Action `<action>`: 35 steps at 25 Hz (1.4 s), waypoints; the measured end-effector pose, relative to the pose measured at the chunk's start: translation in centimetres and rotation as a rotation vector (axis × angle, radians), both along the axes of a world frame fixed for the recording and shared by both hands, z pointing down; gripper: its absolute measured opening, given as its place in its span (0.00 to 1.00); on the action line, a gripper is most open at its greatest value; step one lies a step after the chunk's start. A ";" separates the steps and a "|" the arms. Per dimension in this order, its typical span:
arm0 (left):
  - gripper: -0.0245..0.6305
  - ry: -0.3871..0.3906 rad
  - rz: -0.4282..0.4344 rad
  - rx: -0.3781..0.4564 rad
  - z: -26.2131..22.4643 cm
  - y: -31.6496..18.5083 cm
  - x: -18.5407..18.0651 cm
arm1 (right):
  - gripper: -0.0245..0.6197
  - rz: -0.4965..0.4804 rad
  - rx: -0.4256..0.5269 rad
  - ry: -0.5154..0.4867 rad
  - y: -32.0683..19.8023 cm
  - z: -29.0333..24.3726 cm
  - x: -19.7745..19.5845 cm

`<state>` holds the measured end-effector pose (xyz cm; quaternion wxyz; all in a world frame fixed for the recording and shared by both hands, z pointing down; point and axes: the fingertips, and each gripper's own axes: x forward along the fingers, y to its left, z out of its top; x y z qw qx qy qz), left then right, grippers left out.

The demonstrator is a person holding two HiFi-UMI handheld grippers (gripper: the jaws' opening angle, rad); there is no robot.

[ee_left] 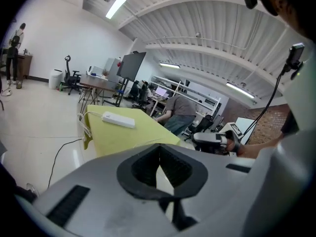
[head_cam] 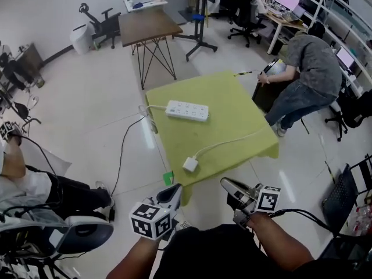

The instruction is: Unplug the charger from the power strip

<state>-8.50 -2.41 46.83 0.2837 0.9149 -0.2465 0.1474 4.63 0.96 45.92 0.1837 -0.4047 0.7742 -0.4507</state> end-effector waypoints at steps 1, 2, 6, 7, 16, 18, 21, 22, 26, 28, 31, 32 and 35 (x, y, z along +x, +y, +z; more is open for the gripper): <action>0.05 0.002 0.013 0.008 -0.4 0.7 0.6 | 0.04 -0.011 0.032 0.007 1.0 -1.4 -0.2; 0.05 0.004 0.025 0.016 -0.8 1.5 1.2 | 0.04 -0.019 0.062 0.021 2.0 -2.7 -0.2; 0.05 0.010 0.054 0.037 -2.0 5.5 3.7 | 0.04 -0.042 0.165 0.166 7.2 -6.4 0.1; 0.05 0.008 0.057 0.035 -2.1 6.7 4.3 | 0.04 -0.047 0.181 0.219 8.8 -6.8 0.3; 0.05 -0.023 0.068 0.048 -2.6 19.5 6.3 | 0.04 -0.043 0.129 0.459 21.6 -3.1 2.8; 0.05 -0.050 0.054 0.036 -2.1 21.4 5.5 | 0.04 -0.054 0.129 0.455 23.0 -2.9 2.7; 0.05 -0.086 0.032 0.008 -1.3 23.1 4.4 | 0.04 -0.066 0.147 0.474 24.3 -3.2 2.6; 0.05 -0.094 0.034 0.003 -1.1 23.5 4.3 | 0.04 -0.063 0.152 0.486 24.6 -3.5 2.6; 0.05 -0.104 0.060 0.018 -1.1 23.7 4.4 | 0.04 -0.034 0.156 0.519 25.5 -3.7 2.6; 0.05 -0.095 0.072 0.034 -1.6 23.5 4.3 | 0.04 -0.013 0.147 0.529 25.8 -3.5 2.2; 0.05 -0.085 0.093 0.067 -2.7 22.7 3.6 | 0.04 0.005 0.132 0.539 25.8 -3.2 1.2; 0.05 -0.083 0.093 0.073 -3.0 22.3 3.1 | 0.04 0.005 0.128 0.538 25.6 -3.2 0.8; 0.05 -0.080 0.086 0.072 -3.3 21.2 1.5 | 0.04 0.001 0.128 0.554 24.9 -3.5 -0.6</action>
